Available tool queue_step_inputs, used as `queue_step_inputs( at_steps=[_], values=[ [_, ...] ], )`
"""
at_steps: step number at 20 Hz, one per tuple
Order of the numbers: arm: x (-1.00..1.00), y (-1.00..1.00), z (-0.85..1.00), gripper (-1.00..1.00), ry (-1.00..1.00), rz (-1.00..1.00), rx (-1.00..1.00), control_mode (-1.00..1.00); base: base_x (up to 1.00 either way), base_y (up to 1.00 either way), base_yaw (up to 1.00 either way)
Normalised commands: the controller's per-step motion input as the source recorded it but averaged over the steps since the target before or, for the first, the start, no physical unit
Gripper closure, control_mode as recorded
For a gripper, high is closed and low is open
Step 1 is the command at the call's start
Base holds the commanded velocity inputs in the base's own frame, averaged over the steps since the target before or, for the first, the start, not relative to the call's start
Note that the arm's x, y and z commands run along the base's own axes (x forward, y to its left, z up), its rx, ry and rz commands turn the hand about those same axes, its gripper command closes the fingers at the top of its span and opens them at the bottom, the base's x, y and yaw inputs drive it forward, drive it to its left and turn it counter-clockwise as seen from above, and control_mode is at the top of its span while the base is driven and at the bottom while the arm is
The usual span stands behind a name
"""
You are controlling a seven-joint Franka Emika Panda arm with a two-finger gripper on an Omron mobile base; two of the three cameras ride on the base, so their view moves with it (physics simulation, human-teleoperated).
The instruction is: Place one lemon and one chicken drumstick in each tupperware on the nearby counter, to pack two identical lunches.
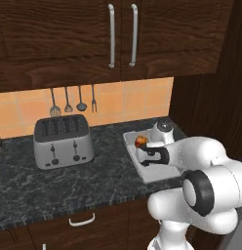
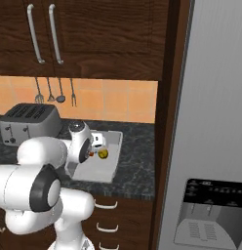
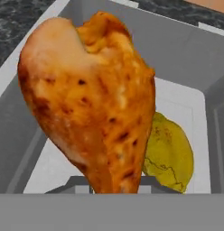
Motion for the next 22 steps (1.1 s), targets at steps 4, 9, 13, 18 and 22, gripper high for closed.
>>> queue_step_inputs(
  at_steps=[4,9,13,18,22],
  values=[
    [0.0,0.0,0.21,-1.0,-0.13,0.0,0.02,-1.0,0.0,0.0,0.0],
    [-0.69,0.0,0.59,-1.0,-0.28,-0.04,0.0,-1.0,0.0,0.0,0.0],
    [-1.0,-0.05,0.5,-1.0,-0.29,-0.07,0.0,-1.0,0.0,0.0,0.0],
    [-1.0,-0.01,0.62,-1.0,-0.3,0.0,0.0,-1.0,0.0,0.0,0.0],
    [-1.0,-0.02,0.09,-1.0,-0.14,0.0,0.0,-1.0,0.0,0.0,0.0]
  ],
)
